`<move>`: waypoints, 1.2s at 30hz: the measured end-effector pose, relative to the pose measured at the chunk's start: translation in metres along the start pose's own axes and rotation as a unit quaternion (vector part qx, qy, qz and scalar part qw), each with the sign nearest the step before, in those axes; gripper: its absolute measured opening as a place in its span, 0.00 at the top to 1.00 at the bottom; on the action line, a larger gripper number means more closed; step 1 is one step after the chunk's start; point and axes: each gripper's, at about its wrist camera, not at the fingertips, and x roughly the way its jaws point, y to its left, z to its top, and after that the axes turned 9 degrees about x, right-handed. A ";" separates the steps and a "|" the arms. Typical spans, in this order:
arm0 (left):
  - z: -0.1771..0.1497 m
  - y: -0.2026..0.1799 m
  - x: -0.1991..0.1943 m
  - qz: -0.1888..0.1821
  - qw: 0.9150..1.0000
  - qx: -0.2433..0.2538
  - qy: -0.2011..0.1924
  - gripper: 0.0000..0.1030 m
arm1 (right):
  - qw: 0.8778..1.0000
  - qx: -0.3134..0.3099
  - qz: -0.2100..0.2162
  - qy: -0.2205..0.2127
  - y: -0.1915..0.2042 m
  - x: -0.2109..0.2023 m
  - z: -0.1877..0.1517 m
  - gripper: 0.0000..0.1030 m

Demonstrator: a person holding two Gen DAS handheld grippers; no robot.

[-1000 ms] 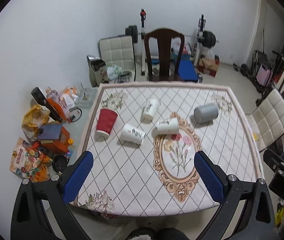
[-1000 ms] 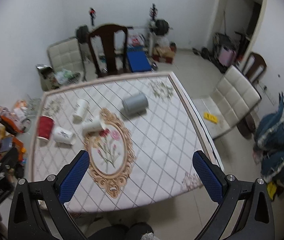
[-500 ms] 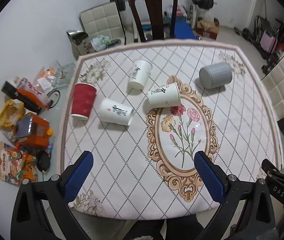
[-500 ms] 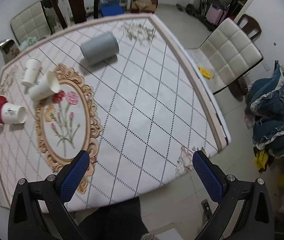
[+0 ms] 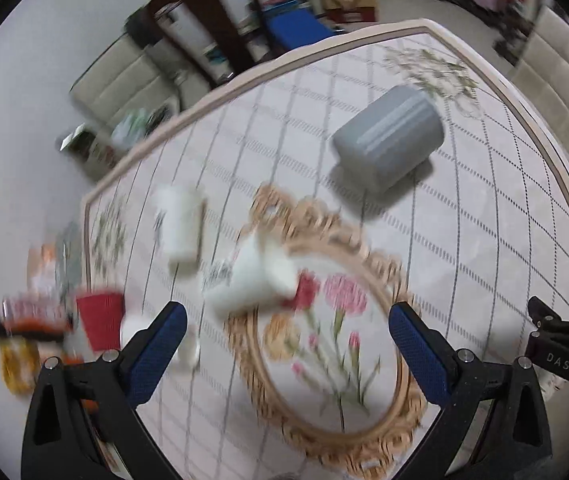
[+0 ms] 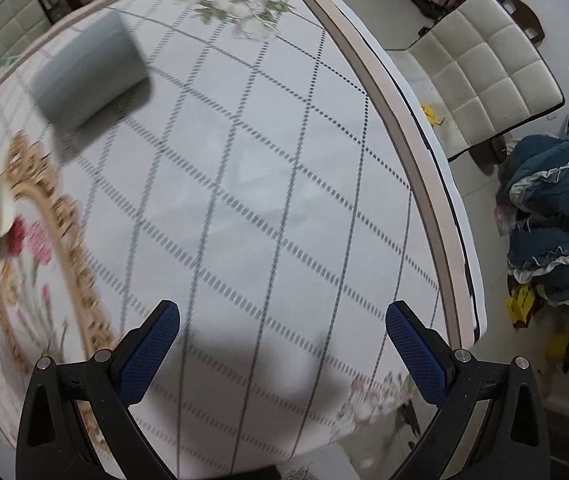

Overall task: Flip cup upright
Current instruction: 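Move the left tool toward the grey mug lying on its side, then close the left tool around the grey mug and lift it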

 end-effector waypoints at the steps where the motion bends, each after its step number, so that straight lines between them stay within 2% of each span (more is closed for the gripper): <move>1: 0.013 -0.003 0.004 -0.003 1.000 0.017 -0.005 0.00 | 1.000 0.002 -0.003 0.005 -0.001 0.006 0.009 0.00; 6: 0.068 -0.020 0.019 0.001 0.995 0.096 -0.026 0.00 | 1.000 0.012 -0.010 0.020 -0.009 0.028 0.049 0.00; 10: 0.104 -0.034 0.045 0.010 0.986 0.163 -0.017 0.00 | 0.999 0.018 -0.011 0.025 -0.013 0.040 0.078 0.00; 14: 0.126 -0.045 0.069 -0.007 0.980 0.201 0.005 0.00 | 0.999 0.019 -0.010 0.030 -0.015 0.050 0.101 0.00; 23: 0.143 -0.072 0.115 -0.029 0.963 0.263 0.047 0.01 | 0.999 0.027 -0.002 0.042 -0.025 0.070 0.126 0.00; 25: 0.143 -0.076 0.122 -0.032 0.959 0.275 0.057 0.05 | 0.999 0.028 -0.002 0.046 -0.030 0.074 0.127 0.00; 29: 0.141 -0.083 0.135 -0.019 0.952 0.301 0.058 0.06 | 0.998 0.030 -0.004 0.052 -0.038 0.081 0.128 0.00; 30: 0.141 -0.083 0.136 -0.016 0.951 0.305 0.057 0.09 | 0.998 0.031 -0.005 0.054 -0.042 0.083 0.128 0.00; 31: 0.141 -0.084 0.139 -0.010 0.949 0.309 0.055 0.17 | 0.998 0.031 -0.006 0.055 -0.043 0.084 0.127 0.00; 32: 0.141 -0.083 0.140 -0.008 0.949 0.311 0.054 0.17 | 0.998 0.033 -0.006 0.056 -0.045 0.085 0.127 0.00; 36: 0.142 -0.075 0.136 -0.015 0.956 0.290 0.049 0.18 | 0.998 0.034 -0.006 0.056 -0.049 0.084 0.124 0.00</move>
